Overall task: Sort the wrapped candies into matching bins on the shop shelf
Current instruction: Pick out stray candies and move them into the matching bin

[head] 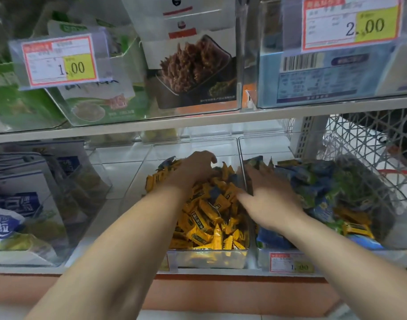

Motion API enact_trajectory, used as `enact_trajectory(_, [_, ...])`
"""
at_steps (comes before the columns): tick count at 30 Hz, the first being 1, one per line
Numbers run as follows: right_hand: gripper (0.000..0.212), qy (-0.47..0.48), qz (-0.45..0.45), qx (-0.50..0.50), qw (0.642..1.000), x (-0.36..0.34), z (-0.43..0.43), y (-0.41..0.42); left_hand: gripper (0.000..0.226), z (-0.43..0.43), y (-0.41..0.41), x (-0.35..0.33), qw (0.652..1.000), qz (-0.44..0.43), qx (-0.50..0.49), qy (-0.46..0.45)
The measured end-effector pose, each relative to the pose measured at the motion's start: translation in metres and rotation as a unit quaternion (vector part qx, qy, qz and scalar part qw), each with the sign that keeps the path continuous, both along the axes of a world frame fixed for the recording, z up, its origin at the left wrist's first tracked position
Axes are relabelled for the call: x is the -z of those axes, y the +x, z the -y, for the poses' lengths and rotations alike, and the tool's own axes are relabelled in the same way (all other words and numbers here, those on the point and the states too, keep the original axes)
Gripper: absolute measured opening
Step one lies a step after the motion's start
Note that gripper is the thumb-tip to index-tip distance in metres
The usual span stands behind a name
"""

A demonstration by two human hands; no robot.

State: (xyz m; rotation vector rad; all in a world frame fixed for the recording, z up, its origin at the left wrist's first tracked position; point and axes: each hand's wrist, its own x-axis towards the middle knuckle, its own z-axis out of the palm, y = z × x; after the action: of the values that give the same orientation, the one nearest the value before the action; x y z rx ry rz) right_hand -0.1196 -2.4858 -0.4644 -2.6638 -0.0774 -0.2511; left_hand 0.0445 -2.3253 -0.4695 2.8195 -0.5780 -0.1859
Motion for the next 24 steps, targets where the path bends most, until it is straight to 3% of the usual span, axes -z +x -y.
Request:
enact_trajectory(3, [0.046, 0.000, 0.002, 0.003, 1.000, 0.000, 0.000, 0.000, 0.036, -0.004, 0.000, -0.003, 0.999, 0.025, 0.021, 0.001])
enact_trajectory(7, [0.051, 0.009, 0.000, -0.004, 1.000, -0.002, 0.001, -0.002, 0.023, -0.017, -0.024, -0.026, 0.965, 0.050, -0.011, -0.256])
enact_trajectory(9, [0.059, 0.010, 0.000, -0.008, 1.000, -0.002, 0.000, -0.003, 0.014, -0.027, -0.047, -0.032, 0.955, 0.029, 0.017, -0.294])
enact_trajectory(11, [0.064, 0.005, -0.005, -0.010, 1.000, -0.003, -0.001, -0.004, 0.020, -0.036, -0.066, -0.030, 0.970, 0.012, 0.057, -0.234])
enact_trajectory(14, [0.047, 0.002, -0.011, -0.004, 1.000, -0.004, -0.002, -0.004, 0.025, -0.037, -0.078, -0.024, 0.991, 0.045, 0.082, -0.099])
enact_trajectory(19, [0.028, 0.001, -0.021, -0.006, 1.000, -0.006, -0.002, -0.005, 0.050, -0.031, -0.078, -0.017, 0.995, -0.028, 0.038, -0.085])
enact_trajectory(24, [0.020, 0.002, -0.012, -0.010, 1.000, -0.007, -0.002, -0.007, 0.054, -0.015, -0.078, -0.004, 0.993, -0.005, 0.043, -0.109])
